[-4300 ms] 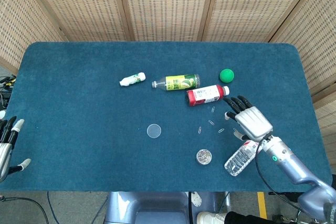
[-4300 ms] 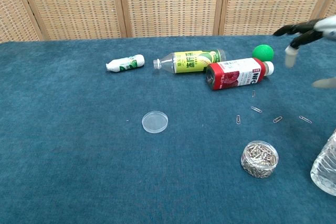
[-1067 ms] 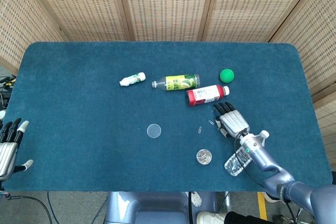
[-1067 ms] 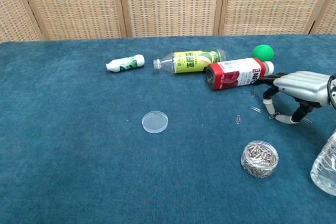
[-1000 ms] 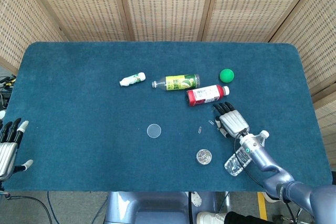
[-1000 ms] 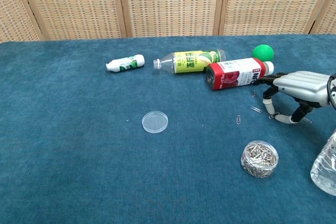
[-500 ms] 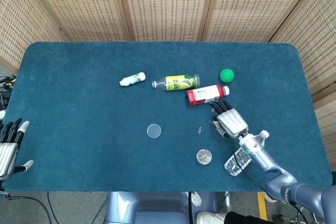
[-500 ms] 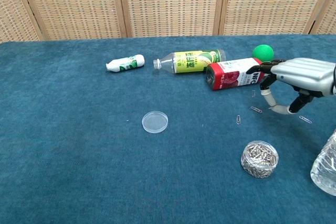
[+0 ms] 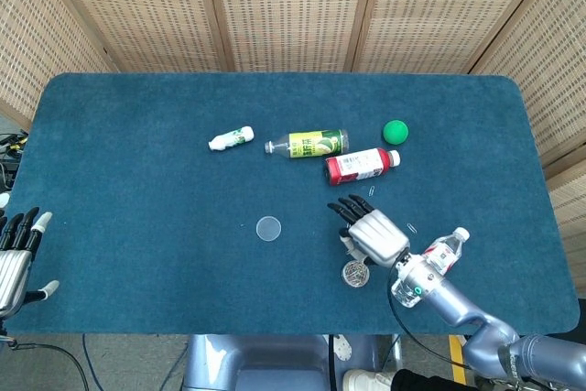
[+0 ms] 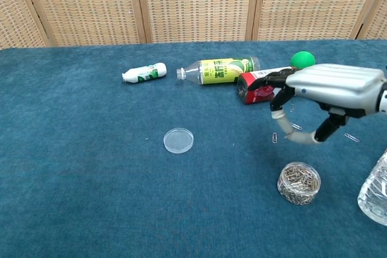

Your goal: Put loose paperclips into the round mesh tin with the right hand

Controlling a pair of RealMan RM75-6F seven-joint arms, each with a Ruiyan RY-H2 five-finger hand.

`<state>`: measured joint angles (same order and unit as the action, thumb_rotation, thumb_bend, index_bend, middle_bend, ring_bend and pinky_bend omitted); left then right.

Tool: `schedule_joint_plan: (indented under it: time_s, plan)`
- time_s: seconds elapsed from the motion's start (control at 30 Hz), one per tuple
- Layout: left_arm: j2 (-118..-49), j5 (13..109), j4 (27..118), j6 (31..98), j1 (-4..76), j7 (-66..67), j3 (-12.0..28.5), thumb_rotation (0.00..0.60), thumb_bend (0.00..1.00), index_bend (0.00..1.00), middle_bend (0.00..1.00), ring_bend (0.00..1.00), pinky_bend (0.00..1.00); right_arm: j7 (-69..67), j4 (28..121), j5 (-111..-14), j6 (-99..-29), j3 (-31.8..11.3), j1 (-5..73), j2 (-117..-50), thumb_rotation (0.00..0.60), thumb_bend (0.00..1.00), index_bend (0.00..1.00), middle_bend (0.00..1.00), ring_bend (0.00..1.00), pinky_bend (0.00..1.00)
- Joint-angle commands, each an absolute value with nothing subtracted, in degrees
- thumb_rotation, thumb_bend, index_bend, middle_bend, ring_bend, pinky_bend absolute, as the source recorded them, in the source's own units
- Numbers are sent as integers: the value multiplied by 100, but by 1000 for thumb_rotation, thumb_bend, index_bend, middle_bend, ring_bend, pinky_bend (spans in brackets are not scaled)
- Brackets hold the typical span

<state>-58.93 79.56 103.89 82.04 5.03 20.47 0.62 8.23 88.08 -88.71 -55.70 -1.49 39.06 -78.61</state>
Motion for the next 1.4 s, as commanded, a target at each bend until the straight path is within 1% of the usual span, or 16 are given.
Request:
schedule_joint_plan:
  time_s: [0.03, 0.27, 0.57, 1.2, 1.27, 1.4]
  plan:
    - [-5894, 7956, 10385, 8188, 507, 2049, 55, 600, 53, 0, 0, 0, 0, 1093, 9032, -8918, -5427, -27, 3933, -7823, 600, 379, 659, 64, 0, 0]
    - [-5899, 7936, 10370, 8179, 509, 2044, 61, 600, 53, 0, 0, 0, 0, 1326, 8989, -8787, -5257, 77, 3903, -7976, 600, 379, 659, 66, 0, 0]
    - [-5910, 7933, 10372, 8172, 513, 2072, 56, 600, 53, 0, 0, 0, 0, 1429, 8804, -8808, -5246, 184, 3841, -8132, 600, 382, 659, 67, 0, 0]
    - [-5900, 7931, 10384, 8168, 512, 2062, 50, 600, 53, 0, 0, 0, 0, 1526, 8799, -8809, -5229, 254, 3783, -7989, 600, 378, 658, 67, 0, 0]
    - [-5901, 7929, 10383, 8168, 512, 2061, 52, 600, 53, 0, 0, 0, 0, 1500, 8806, -8824, -5234, 257, 3782, -7964, 600, 362, 656, 67, 0, 0]
    - [-5899, 7923, 10385, 8161, 517, 2069, 53, 600, 54, 0, 0, 0, 0, 1477, 8812, -8839, -5247, 259, 3775, -7921, 600, 265, 599, 67, 0, 0]
